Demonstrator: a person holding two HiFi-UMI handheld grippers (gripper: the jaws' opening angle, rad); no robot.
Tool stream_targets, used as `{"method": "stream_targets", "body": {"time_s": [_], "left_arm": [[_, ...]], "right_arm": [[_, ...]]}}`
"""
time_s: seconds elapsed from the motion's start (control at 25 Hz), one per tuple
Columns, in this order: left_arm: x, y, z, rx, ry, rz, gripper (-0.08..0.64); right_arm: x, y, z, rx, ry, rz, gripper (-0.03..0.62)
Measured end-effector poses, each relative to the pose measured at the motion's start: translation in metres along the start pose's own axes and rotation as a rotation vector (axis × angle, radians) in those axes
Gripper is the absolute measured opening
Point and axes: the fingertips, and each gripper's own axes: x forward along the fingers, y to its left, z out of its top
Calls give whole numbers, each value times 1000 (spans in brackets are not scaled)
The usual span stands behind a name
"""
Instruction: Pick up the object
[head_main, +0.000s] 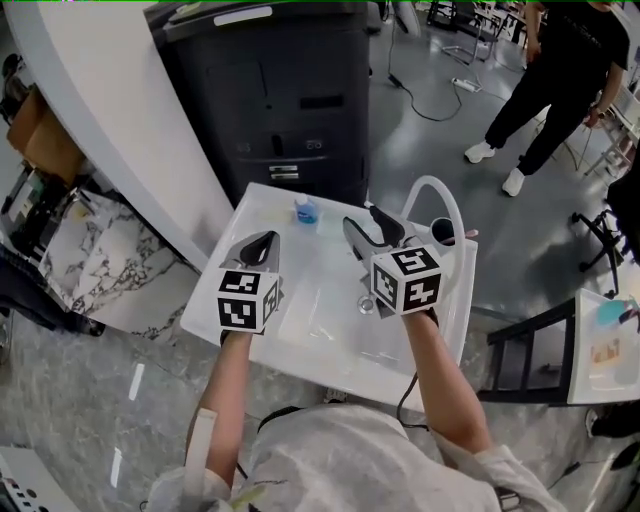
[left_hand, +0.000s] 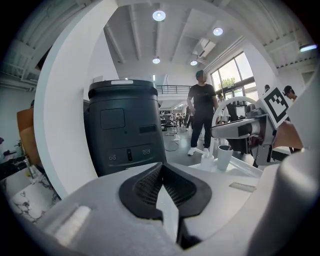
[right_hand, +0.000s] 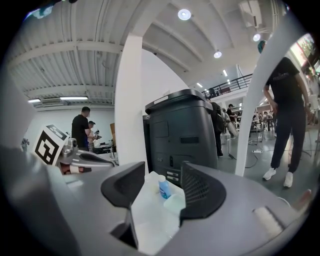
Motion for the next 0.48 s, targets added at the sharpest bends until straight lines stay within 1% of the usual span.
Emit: {"method": "stream_targets", "body": {"time_s": [0.24,0.48], "left_arm": [[17,1,2,3,0,-30,0],[42,2,6,17,-8,-96,0]], "right_arm": [[4,-10,-7,-2,15,-16,212],[11,-22,-8,-11,20,-66,213]]}}
